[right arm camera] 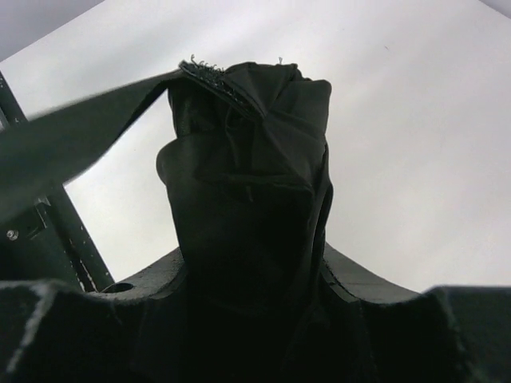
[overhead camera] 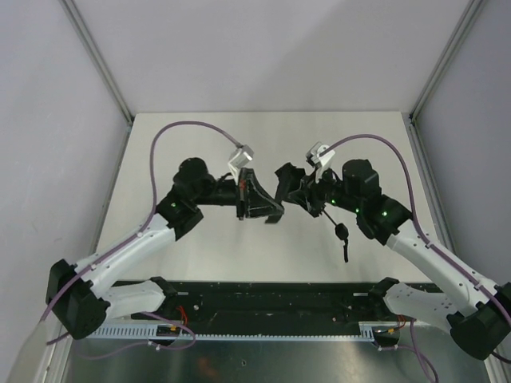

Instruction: Put away the umbrella

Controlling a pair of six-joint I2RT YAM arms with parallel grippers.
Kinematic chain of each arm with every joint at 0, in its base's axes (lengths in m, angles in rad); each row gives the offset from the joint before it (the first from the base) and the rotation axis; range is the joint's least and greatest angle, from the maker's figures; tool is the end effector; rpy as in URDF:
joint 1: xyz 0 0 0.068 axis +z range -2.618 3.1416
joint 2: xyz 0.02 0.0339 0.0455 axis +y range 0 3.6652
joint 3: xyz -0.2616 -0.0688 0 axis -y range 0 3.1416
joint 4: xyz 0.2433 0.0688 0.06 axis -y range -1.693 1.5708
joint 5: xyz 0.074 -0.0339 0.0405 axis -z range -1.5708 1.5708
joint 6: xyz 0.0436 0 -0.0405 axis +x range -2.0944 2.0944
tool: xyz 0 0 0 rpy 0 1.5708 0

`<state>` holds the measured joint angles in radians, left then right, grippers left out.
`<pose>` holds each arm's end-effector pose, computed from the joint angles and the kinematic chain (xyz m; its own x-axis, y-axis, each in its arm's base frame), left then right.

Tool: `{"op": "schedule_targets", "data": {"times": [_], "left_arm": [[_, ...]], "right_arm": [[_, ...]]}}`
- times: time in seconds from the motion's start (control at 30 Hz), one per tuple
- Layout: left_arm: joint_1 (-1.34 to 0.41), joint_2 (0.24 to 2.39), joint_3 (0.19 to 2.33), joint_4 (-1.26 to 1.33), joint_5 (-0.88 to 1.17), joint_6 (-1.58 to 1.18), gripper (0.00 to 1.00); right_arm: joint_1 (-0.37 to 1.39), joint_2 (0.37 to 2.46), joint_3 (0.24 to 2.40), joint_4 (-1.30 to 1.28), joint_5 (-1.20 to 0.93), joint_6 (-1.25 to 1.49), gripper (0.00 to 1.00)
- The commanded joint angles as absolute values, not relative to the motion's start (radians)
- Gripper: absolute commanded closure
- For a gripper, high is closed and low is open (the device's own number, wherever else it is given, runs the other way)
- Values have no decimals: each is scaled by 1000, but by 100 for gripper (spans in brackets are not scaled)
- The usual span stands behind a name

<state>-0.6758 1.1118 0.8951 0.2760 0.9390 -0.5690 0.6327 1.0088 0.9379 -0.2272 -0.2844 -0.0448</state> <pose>0.1763 -0.1864 0.3602 -0.4987 -0.0080 -0.8667 0.8656 -0.0563 -0.4976 0.1849 0.1508 0.3435 -0.2015 -0.2011 -0.9586 -0.7937 0.6070 0.0395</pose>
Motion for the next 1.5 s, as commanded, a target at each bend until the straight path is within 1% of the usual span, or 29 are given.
{"op": "schedule_targets", "data": {"times": [0.0, 0.17, 0.3, 0.43, 0.57, 0.73, 0.9, 1.03, 1.2, 1.3, 1.47], "left_arm": [[-786, 1178, 952, 286, 965, -607, 100], [-817, 1269, 1003, 274, 972, -622, 100], [-816, 1302, 1035, 35, 948, -489, 100], [-821, 1315, 986, -52, 932, -459, 100], [-818, 1285, 936, -76, 893, -425, 100], [-817, 1186, 957, -78, 886, -422, 100], [-806, 1151, 1168, -79, 838, -455, 100], [-770, 1210, 1358, -78, 851, -517, 100], [-723, 1339, 1526, -77, 1019, -584, 100], [-735, 1360, 1517, -76, 1076, -594, 100], [-804, 1313, 1387, -78, 1078, -573, 100]], "right_arm": [[634, 1041, 1010, -96, -195, -8, 100], [626, 1055, 1017, -62, -314, 27, 100], [551, 1029, 1018, -84, -432, 58, 100], [458, 1014, 1017, -64, -564, 112, 100], [415, 990, 1016, -54, -610, 139, 100], [400, 983, 1014, -95, -562, 110, 100], [497, 1000, 993, -141, -472, 33, 100], [570, 994, 950, -104, -460, 21, 100], [645, 1010, 937, -82, -459, 19, 100], [611, 1000, 931, -37, -479, 62, 100], [524, 1009, 930, 65, -565, 156, 100]]}}
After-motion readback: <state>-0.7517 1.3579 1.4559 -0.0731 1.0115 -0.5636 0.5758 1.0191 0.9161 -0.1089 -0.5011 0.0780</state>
